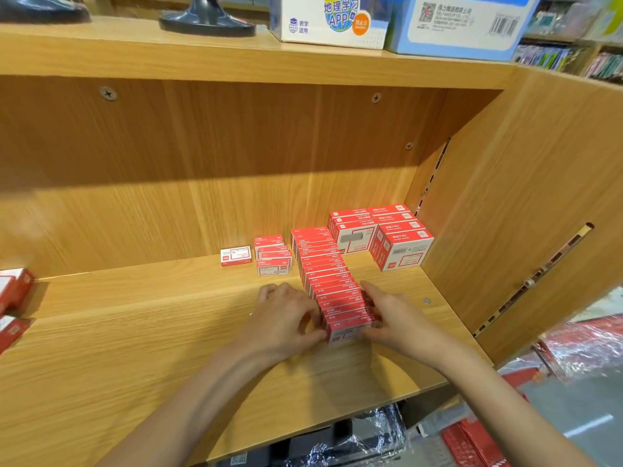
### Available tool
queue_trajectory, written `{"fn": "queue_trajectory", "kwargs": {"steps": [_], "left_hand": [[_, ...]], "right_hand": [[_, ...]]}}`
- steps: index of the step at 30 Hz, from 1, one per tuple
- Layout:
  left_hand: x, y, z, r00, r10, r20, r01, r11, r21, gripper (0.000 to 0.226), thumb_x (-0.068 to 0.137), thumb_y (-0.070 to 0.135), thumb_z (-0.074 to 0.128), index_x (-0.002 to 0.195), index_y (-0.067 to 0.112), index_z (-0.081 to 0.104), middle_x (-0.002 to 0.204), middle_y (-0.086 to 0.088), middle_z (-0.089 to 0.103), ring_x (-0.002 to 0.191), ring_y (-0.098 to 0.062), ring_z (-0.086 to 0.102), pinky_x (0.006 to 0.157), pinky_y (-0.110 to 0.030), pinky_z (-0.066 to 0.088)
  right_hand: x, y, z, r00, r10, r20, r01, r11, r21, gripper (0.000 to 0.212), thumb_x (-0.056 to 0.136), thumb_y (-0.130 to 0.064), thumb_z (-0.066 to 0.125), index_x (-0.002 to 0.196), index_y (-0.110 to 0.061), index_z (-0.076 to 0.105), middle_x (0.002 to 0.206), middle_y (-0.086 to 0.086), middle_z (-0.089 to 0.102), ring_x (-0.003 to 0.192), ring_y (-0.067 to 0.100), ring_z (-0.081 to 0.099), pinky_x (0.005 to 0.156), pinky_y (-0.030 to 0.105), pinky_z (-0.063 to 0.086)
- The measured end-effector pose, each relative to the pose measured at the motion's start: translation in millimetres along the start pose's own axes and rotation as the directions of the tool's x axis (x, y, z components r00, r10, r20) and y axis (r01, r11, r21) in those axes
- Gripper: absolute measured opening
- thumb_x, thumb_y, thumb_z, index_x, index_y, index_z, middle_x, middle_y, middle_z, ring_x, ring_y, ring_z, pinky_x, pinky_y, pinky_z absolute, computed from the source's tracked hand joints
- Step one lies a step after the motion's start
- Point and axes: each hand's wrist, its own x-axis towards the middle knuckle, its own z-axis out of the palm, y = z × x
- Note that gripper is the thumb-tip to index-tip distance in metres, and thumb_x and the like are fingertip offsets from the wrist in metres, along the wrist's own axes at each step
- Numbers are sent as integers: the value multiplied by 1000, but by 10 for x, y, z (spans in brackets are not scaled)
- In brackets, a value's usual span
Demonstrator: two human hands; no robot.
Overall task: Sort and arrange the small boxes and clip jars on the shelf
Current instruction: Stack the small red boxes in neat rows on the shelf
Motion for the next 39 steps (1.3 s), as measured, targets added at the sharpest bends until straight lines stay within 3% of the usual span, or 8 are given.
{"fn": "queue_trajectory", "kwargs": {"steps": [3, 8, 13, 16, 20, 24, 29, 39], "left_hand": [[17, -87, -48, 998, -21, -60, 21, 1000, -5, 28, 82, 55, 53, 93, 29, 56, 100, 19, 53, 103, -7, 38, 91, -27, 18], [80, -181, -130, 990, -44, -136, 48, 998, 28, 34, 81, 54, 56, 99, 26, 61, 127, 15, 48, 120, -11, 36, 101, -32, 15], [169, -250, -149, 976, -40, -216, 60, 994, 89, 30, 70, 39, 56, 85, 16, 67, 104, 3, 67, 98, -26, 59, 88, -49, 39], [215, -262, -112, 980, -41, -193, 64, 991, 118, 38, 72, 35, 52, 98, 13, 68, 106, 3, 67, 103, -26, 55, 95, -47, 28], [242, -233, -119, 980, -19, -198, 33, 997, 67, 39, 78, 32, 54, 113, 17, 63, 114, 7, 63, 112, -22, 47, 100, -40, 15], [243, -274, -115, 979, -23, -202, 37, 997, 65, 55, 77, 45, 36, 121, 20, 57, 122, 11, 57, 118, -17, 41, 101, -31, 4], [254, -314, -54, 983, -34, -181, 47, 997, 68, 71, 69, 52, 21, 122, 21, 56, 127, 12, 53, 122, -15, 38, 103, -30, 1], [213, -392, -49, 978, -49, -202, 59, 997, 42, 59, 73, 48, 30, 118, 22, 58, 124, 10, 56, 117, -17, 43, 105, -34, 9]], "right_hand": [[38, -38, -105, 1000, 3, 22, -4, 1000, 21, 64, 82, -17, 69, 135, -14, 35, 127, 2, 55, 109, 11, 53, 87, 19, 42], [91, -74, -114, 992, -5, 125, 4, 1000, 12, 72, 79, -20, 71, 138, -25, 30, 129, -3, 53, 111, 10, 52, 88, 20, 41], [233, -120, -270, 999, -7, 51, 5, 1000, 27, 62, 88, -32, 60, 140, -17, 30, 138, 0, 45, 125, 17, 44, 101, 29, 36], [429, -125, -241, 998, -67, -9, 66, 996, -54, 51, 93, -31, 51, 138, -14, 37, 144, 0, 38, 132, 17, 36, 105, 27, 28], [589, -76, -111, 998, -60, 2, 59, 988, -145, 53, 95, -37, 44, 142, -14, 32, 153, -2, 21, 139, 14, 22, 112, 30, 18], [635, -12, -64, 998, -59, 29, 63, 988, -141, 53, 96, -35, 42, 143, -13, 30, 154, -3, 17, 140, 14, 19, 113, 30, 18], [674, 44, -52, 996, -92, -23, 89, 992, -92, 46, 97, -28, 43, 140, -12, 36, 150, -4, 26, 135, 14, 28, 107, 24, 24], [690, 86, -56, 986, -143, -86, 131, 982, -133, 48, 92, -27, 53, 137, -16, 39, 147, -1, 29, 134, 15, 30, 110, 28, 25]]}}
